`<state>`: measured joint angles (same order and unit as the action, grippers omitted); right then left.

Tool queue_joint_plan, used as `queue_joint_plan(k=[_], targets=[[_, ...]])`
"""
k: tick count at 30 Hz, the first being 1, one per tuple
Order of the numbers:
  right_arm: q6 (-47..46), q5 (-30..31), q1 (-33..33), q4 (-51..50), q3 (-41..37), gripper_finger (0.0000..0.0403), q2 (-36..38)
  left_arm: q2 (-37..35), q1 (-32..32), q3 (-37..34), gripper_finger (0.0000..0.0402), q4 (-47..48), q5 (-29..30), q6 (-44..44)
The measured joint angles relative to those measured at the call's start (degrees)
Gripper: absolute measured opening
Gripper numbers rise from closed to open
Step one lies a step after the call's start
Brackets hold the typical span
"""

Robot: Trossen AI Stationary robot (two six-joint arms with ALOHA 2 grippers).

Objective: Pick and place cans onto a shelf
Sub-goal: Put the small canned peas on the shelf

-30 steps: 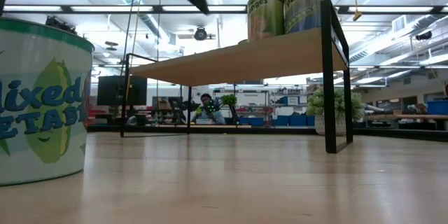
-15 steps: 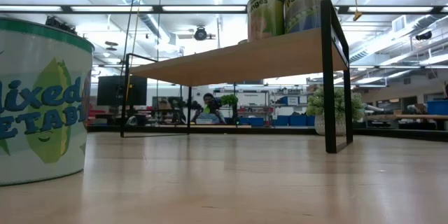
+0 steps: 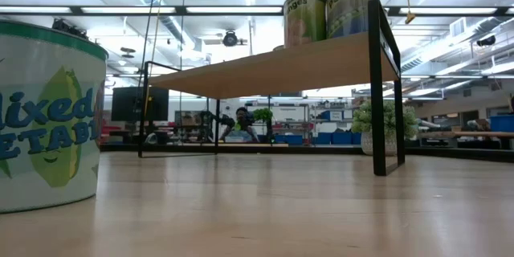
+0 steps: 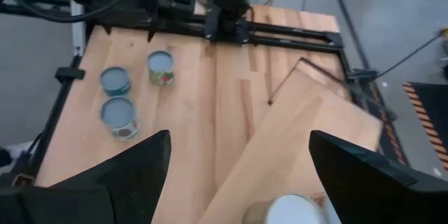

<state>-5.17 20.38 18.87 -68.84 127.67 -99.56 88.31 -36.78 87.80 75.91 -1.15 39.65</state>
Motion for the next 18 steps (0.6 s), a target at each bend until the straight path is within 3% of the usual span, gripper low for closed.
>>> queue_joint_plan(k=[7, 14, 18], targets=[[-0.3, -2.23, 0.44, 1.28, -3.12, 0.0347, -0.22, -1.54, -5.44, -11.59, 0.0297, -8.49, 0.5, 7.71], [-1.62, -2.21, 0.9, 1.07, -3.76, 0.0347, -0.23, -11.48, -7.55, -26.35, 0.0297, -17.01, 2.97, 20.34], [-2.7, -2.21, 0.92, 1.07, -3.76, 0.0347, -0.23, -16.49, -8.95, -33.61, 0.0297, -17.38, 3.63, 28.37]])
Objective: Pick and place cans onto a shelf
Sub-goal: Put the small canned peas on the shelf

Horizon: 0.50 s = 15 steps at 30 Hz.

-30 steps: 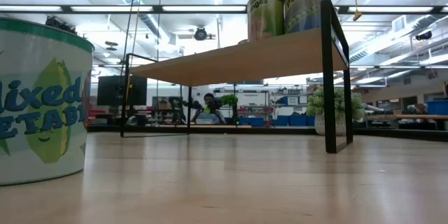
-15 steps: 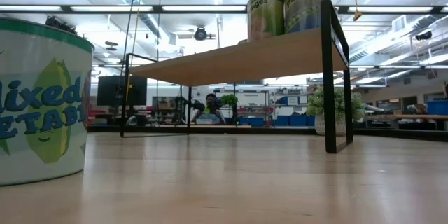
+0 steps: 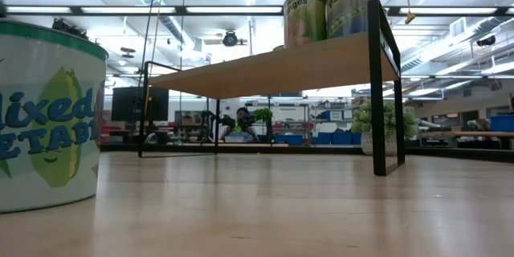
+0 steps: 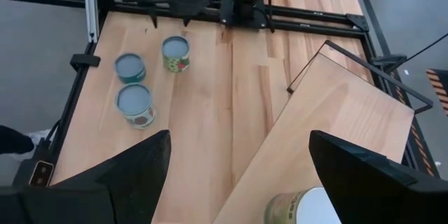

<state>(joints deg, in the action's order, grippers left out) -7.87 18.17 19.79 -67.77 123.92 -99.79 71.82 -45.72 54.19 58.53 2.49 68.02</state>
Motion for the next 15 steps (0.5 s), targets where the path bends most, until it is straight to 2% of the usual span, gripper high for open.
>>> queue_joint_plan(k=[3, 6, 11, 15], targets=[[-0.82, 0.1, 0.0, -0.02, 0.0, 0.0347, 0.0, -1.25, -0.75, -3.35, 0.0303, -0.18, 0.08, 4.44], [-0.99, 0.13, 0.0, -0.02, 0.0, 0.0347, 0.0, -1.1, -1.92, -5.28, 0.0314, -1.27, -0.34, 4.8], [-1.02, 0.15, 0.0, -0.02, 0.02, 0.0347, 0.02, -0.97, -2.7, -8.67, 0.0316, -5.71, -4.94, 4.87], [-1.02, 0.26, -0.16, -0.02, 0.02, 0.0347, 0.02, -0.97, -3.35, -11.12, 0.0317, -10.74, -4.9, 4.82]])
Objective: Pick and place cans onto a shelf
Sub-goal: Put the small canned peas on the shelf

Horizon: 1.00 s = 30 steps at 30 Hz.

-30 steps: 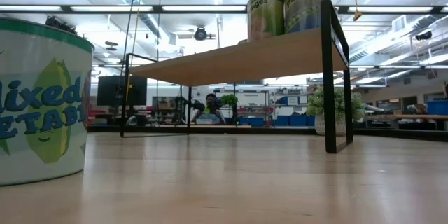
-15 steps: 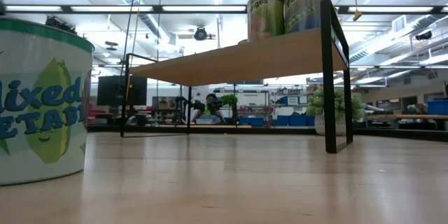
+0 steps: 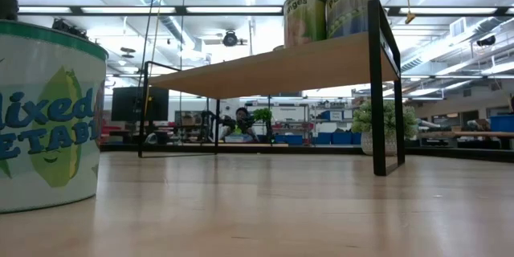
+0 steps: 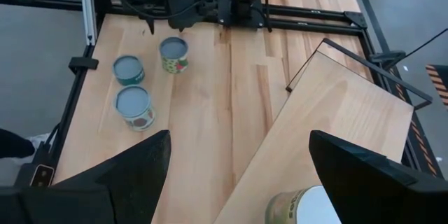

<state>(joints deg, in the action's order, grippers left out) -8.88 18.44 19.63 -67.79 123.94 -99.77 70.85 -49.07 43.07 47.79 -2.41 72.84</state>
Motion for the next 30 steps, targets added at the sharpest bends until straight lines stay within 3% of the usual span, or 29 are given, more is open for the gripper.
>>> queue_joint_plan(k=[10, 20, 24, 30], targets=[[0.04, 0.14, -1.43, 0.09, 0.0, 0.0347, 0.0, 0.46, 0.15, -5.15, 0.0317, -3.95, 6.25, -1.76], [1.23, -0.05, -2.7, 0.11, 0.02, 0.0347, 0.0, 0.46, 0.15, -5.27, 0.0317, -9.06, 15.95, -5.5], [1.55, -0.11, -2.96, 0.11, 0.02, 0.0347, 0.0, 0.46, 0.89, -5.27, 0.0318, -9.2, 16.54, -4.17], [1.84, -0.11, -3.27, 0.13, 0.02, 0.0347, 0.0, 0.5, 3.51, -5.27, 0.0371, -9.55, 17.57, -2.93]])
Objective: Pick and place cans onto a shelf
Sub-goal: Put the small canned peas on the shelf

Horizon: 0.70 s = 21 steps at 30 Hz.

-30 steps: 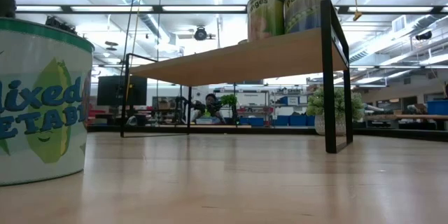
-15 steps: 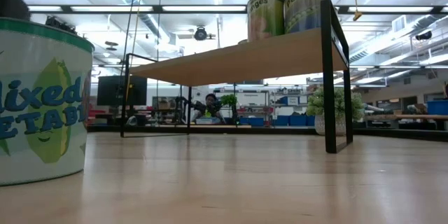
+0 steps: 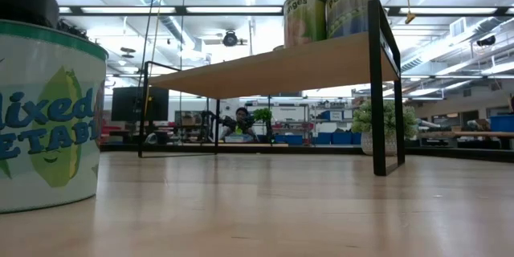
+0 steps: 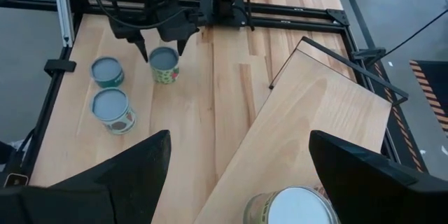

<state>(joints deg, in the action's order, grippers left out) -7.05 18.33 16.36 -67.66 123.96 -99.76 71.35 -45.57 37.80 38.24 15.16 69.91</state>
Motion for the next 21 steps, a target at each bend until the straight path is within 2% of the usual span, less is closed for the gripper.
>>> queue_joint_plan(k=[3, 11, 21], targets=[[0.0, -0.04, 0.0, 0.0, 0.0, 0.0347, 0.01, 0.0, 0.79, 0.0, 0.0396, -1.12, 0.11, -0.41], [-0.26, -0.04, 0.0, 0.11, 0.0, 0.0347, 0.02, 0.33, 0.79, 0.0, 0.0399, -0.4, 0.77, -1.81], [-0.42, -0.04, 0.0, 0.09, 0.0, 0.0347, 0.02, 6.1, 1.16, 0.0, 0.0398, -2.56, 0.46, -3.49]])
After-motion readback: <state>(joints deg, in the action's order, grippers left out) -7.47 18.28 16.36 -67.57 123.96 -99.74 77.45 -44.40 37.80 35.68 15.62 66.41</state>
